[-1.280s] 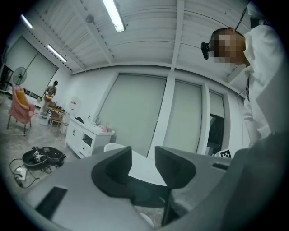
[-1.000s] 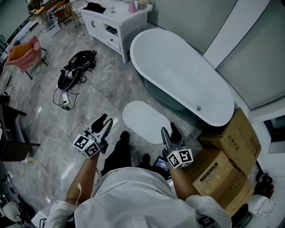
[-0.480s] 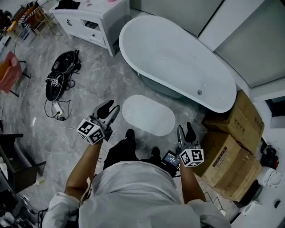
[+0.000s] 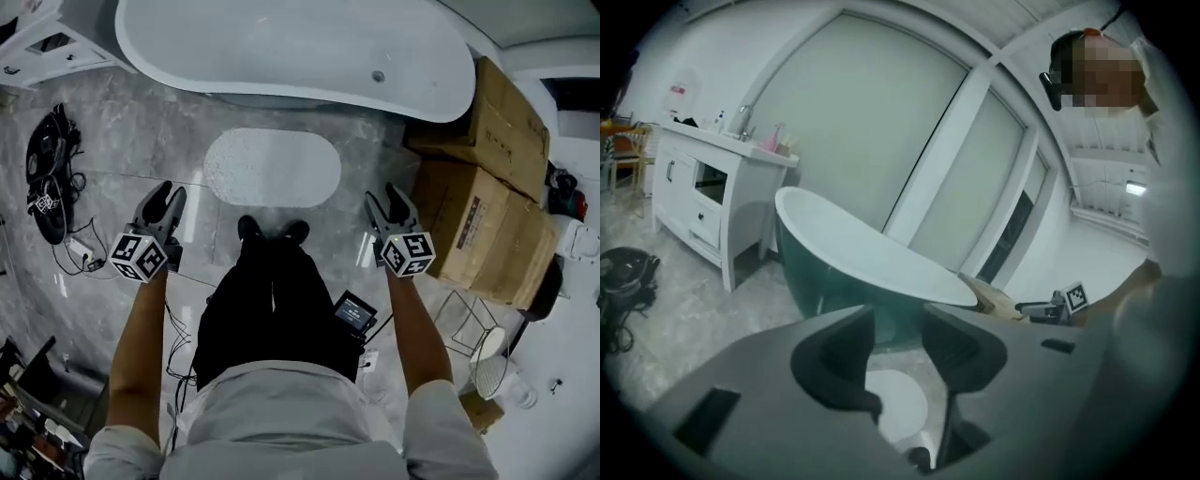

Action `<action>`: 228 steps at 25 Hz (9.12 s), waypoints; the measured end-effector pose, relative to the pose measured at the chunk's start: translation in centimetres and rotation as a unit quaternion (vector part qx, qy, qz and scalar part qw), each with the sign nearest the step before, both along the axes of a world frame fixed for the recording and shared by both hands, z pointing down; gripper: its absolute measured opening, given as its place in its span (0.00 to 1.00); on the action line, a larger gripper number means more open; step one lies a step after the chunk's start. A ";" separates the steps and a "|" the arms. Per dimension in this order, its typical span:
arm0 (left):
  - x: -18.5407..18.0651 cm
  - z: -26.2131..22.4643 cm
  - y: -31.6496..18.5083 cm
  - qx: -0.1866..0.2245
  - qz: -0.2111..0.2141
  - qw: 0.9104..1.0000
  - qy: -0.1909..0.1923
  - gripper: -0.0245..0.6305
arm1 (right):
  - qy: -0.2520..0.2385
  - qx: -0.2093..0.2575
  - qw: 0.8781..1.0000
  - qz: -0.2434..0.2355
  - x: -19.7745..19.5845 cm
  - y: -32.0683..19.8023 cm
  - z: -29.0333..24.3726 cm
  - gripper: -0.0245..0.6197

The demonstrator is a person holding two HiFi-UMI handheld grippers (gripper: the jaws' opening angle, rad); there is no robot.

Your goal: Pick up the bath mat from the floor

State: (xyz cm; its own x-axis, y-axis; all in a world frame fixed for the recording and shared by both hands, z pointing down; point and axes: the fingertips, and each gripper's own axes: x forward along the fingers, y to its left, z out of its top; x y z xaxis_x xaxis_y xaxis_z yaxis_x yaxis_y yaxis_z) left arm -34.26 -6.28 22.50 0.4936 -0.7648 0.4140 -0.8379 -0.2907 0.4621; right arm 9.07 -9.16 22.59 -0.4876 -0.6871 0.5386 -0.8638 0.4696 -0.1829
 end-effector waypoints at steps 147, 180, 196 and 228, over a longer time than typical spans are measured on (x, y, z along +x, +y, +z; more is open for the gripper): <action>24.0 -42.1 20.7 0.222 0.104 0.967 -0.065 0.10 | -0.173 0.276 0.945 0.001 12.7 23.6 -39.5 0.11; 16.3 -41.5 21.7 0.235 0.138 0.962 -0.027 0.10 | -0.156 0.273 0.946 0.078 5.6 27.3 -40.6 0.11; 17.3 -39.8 22.2 0.225 0.150 0.963 -0.018 0.10 | -0.156 0.263 0.947 0.101 6.4 28.9 -38.8 0.11; 22.1 -40.6 21.6 0.225 0.155 0.962 -0.001 0.10 | -0.182 0.269 0.939 0.111 12.2 28.7 -38.7 0.11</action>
